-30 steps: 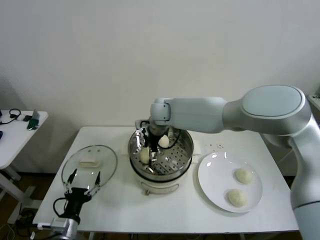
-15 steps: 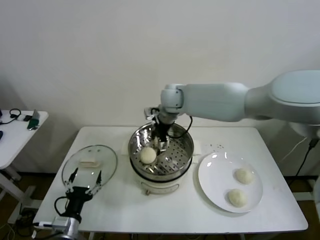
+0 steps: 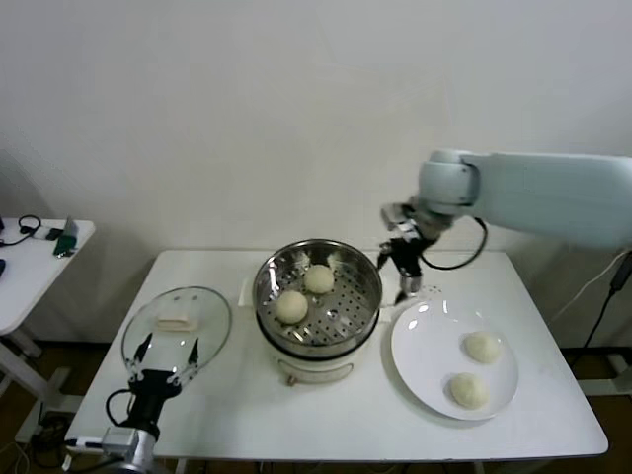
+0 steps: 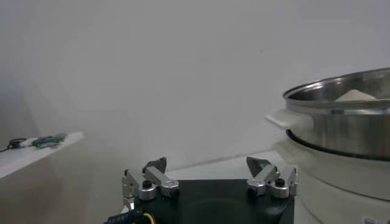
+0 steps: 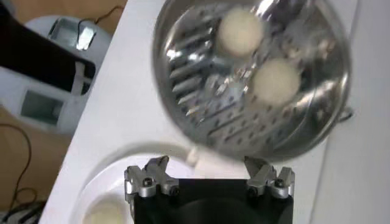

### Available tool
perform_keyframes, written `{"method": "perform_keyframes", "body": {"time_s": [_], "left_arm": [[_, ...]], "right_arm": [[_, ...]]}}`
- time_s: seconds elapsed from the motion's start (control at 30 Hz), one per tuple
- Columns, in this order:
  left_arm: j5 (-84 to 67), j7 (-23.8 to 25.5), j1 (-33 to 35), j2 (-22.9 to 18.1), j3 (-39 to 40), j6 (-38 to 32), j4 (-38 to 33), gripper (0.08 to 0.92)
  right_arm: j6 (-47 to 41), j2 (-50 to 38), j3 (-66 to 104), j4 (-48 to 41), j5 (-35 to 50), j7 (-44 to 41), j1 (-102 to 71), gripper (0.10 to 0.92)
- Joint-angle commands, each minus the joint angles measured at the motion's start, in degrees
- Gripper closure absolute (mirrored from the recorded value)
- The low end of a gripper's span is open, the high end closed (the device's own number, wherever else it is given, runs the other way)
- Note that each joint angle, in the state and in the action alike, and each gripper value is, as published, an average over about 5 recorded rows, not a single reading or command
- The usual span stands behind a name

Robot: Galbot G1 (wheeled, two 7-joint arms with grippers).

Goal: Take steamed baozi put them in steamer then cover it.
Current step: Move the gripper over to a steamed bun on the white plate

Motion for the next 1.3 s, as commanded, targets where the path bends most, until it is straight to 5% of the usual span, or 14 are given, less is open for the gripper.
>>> {"method": "perform_keyframes", "body": {"time_s": [0.03,0.47,1.3], "left_arm": [[0.6,-0.1,0.2,-0.1,0.0,0.5,-0.3,0.177],[2.1,0.5,1.2,-0.9,-0.2,0.5,-1.1,0.177],[2.4,0.0,1.0,-1.2,-0.5,0.5,0.4,0.177]], "right_arm": [[1.0,-19.2,1.4,6.2,-15.3,-1.0,-8.9,0.203],[2.0,-19.1,15.0,-0.3,-23.1,-0.6,-30.9,0.203],[1.9,-14.1,16.7,-4.5,-23.2,-0.5,-35.1,0.203]]}}
